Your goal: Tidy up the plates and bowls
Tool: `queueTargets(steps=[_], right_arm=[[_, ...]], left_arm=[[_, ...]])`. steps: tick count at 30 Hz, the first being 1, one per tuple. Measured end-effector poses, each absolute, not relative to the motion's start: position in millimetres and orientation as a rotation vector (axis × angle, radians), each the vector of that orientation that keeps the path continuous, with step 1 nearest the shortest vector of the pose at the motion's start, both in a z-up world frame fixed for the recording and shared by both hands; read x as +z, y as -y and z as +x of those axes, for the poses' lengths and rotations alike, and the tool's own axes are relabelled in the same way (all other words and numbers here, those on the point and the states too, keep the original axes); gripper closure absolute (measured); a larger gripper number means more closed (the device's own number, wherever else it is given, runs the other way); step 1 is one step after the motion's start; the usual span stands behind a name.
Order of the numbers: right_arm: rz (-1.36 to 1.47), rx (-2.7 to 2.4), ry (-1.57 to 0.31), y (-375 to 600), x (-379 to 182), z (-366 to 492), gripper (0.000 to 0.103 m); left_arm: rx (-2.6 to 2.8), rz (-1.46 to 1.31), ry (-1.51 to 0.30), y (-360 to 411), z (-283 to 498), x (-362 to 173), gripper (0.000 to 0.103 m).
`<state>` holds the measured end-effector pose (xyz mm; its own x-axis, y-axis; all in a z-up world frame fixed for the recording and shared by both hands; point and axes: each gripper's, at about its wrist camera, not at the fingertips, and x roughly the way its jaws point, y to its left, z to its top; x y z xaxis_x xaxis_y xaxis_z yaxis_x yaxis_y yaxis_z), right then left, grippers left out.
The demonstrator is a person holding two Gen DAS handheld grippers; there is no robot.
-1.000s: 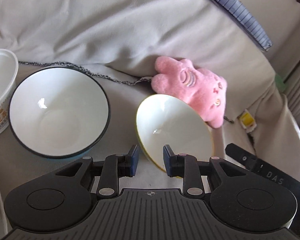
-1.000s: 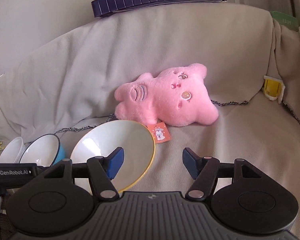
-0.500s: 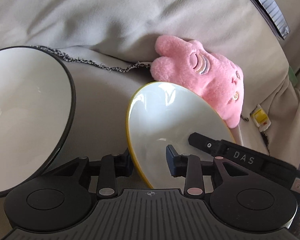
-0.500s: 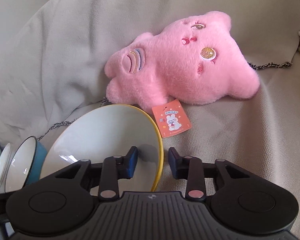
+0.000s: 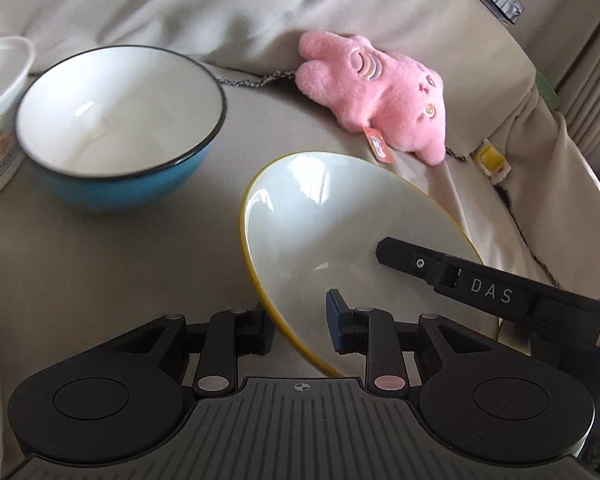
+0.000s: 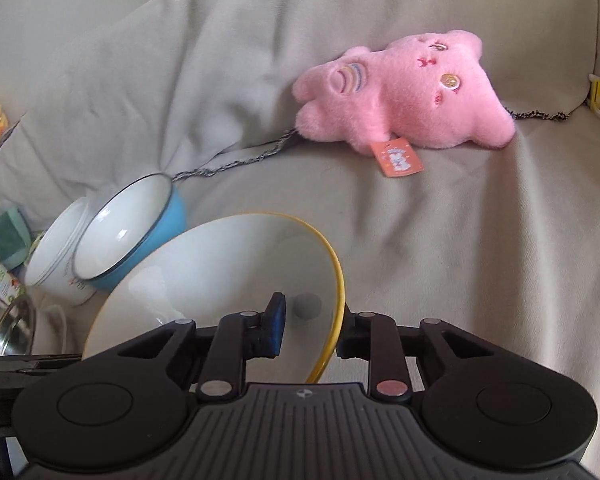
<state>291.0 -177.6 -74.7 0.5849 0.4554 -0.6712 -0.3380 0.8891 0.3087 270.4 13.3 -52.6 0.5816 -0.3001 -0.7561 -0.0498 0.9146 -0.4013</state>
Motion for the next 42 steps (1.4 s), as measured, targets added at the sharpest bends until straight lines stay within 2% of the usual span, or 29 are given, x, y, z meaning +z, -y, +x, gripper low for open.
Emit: queueTargets(steps=[8, 17, 24, 42], right_arm=[[0.097, 0.568, -0.866, 123, -79, 245, 0.078], [0.083, 0.537, -0.913, 122, -100, 242, 0.076], [0.103, 0.542, -0.908, 124, -100, 240, 0.075], [0.058, 0.520, -0.852, 137, -71, 229, 0.075]], left_arm=[[-0.078, -0.405, -0.940, -60, 188, -48, 0.074], [-0.089, -0.416, -0.976, -64, 182, -68, 0.074], [-0.075, -0.413, -0.976, -66, 180, -69, 0.080], [-0.039, -0.354, -0.884, -83, 157, -24, 0.079]])
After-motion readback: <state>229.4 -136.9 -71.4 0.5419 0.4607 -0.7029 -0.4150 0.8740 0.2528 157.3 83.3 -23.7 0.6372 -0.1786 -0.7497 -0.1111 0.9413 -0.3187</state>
